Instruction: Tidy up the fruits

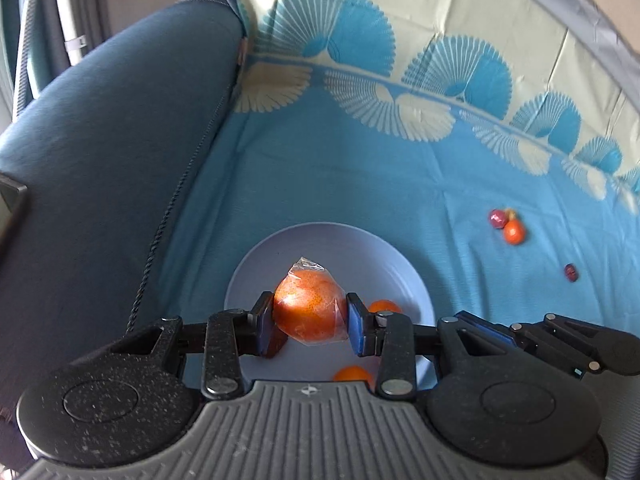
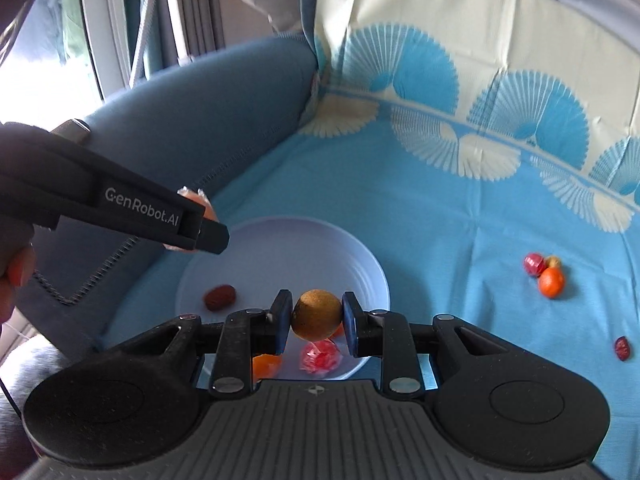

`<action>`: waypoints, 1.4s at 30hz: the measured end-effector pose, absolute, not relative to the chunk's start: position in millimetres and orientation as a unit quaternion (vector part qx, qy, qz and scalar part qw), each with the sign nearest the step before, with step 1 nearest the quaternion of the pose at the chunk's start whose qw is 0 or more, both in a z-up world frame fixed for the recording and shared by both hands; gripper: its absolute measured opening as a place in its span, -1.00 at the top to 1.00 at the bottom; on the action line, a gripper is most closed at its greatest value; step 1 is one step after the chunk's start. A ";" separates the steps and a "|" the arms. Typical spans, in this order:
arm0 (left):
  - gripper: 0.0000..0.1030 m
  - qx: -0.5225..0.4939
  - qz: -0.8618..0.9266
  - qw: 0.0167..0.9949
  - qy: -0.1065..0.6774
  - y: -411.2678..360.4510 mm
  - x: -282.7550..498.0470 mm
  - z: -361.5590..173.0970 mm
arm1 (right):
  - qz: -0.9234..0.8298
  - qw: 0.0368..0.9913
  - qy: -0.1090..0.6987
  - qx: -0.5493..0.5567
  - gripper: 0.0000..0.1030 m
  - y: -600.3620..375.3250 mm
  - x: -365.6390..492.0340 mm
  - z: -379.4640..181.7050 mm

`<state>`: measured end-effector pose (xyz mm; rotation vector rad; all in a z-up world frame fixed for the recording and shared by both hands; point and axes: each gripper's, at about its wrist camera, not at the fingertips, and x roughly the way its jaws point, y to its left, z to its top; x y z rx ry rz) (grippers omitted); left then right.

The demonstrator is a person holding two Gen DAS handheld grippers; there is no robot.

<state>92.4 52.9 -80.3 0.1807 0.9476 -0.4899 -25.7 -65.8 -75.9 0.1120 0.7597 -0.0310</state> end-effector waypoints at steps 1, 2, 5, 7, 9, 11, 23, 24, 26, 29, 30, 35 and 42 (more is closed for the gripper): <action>0.20 0.091 -0.232 0.857 0.452 49.7 97.1 -85.7 | -0.016 0.925 0.375 0.055 0.45 -67.5 -21.3 -80.4; 0.20 0.097 -0.233 0.855 0.454 46.4 101.6 -91.1 | -0.016 0.924 0.379 0.053 0.45 -68.8 -16.9 -84.8; 0.20 0.112 -0.234 0.850 0.458 37.5 112.6 -103.7 | -0.011 0.924 0.380 0.044 0.45 -70.6 -8.2 -95.4; 0.16 0.125 -0.239 0.846 0.460 32.3 118.7 -109.4 | -0.009 0.923 0.382 0.038 0.45 -71.4 -1.8 -101.8; -0.49 0.128 -0.230 0.851 0.454 30.4 122.4 -109.1 | -0.001 0.925 0.379 0.036 0.44 -72.0 3.0 -105.0; -0.99 0.120 -0.213 0.875 0.419 36.3 117.5 -98.9 | 0.006 0.928 0.371 0.032 0.08 -72.1 5.8 -102.8; -0.99 0.091 -0.182 0.886 0.417 105.4 22.9 -59.1 | 0.002 0.906 0.411 0.096 -0.92 -58.7 -66.5 -53.1; -0.99 0.089 -0.183 0.887 0.415 110.4 10.6 -55.0 | 0.001 0.905 0.414 0.100 -0.92 -54.8 -77.0 -48.8; -0.99 0.087 -0.189 0.886 0.415 118.9 -10.2 -47.6 | -0.004 0.904 0.416 0.105 -0.93 -47.4 -95.1 -40.1; -0.99 0.081 -0.200 0.889 0.405 130.5 -32.7 -36.2 | -0.014 0.908 0.406 0.102 -0.94 -34.9 -119.6 -28.5; -0.99 0.080 -0.203 0.891 0.397 133.2 -38.6 -31.8 | -0.016 0.910 0.402 0.097 -0.94 -31.1 -125.5 -25.0; -0.99 0.074 -0.206 0.903 0.370 138.0 -58.5 -11.6 | -0.016 0.925 0.373 0.066 -0.94 -18.4 -150.6 -8.2; -0.99 0.078 -0.199 0.912 0.349 144.2 -83.5 4.7 | -0.019 0.938 0.342 0.049 -0.96 -13.6 -171.5 8.5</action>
